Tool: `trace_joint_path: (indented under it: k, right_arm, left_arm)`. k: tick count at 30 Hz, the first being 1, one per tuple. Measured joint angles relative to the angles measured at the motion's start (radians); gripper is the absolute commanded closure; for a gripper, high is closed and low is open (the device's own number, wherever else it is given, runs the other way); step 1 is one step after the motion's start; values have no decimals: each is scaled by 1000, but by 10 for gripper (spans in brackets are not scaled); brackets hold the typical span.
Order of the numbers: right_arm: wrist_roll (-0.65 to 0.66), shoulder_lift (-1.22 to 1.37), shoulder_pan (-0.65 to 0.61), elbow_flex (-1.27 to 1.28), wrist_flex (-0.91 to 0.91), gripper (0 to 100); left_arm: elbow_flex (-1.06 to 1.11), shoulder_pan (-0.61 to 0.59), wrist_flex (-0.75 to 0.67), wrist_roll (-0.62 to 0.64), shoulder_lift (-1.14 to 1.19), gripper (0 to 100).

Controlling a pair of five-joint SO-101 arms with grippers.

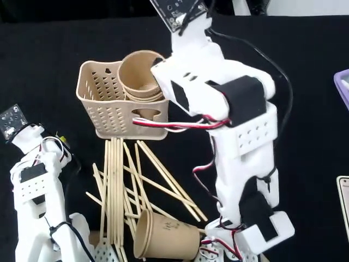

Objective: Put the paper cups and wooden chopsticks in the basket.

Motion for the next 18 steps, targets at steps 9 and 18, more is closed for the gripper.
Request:
trace_joint_path:
  k: [9, 18]
  right_arm:
    - [0, -5, 0, 3, 41, 854]
    - [-8, -213, -38, 176, 95, 853]
  left_arm:
    - [0, 0, 0, 0, 0, 830]
    - [0, 0, 0, 0, 0, 830]
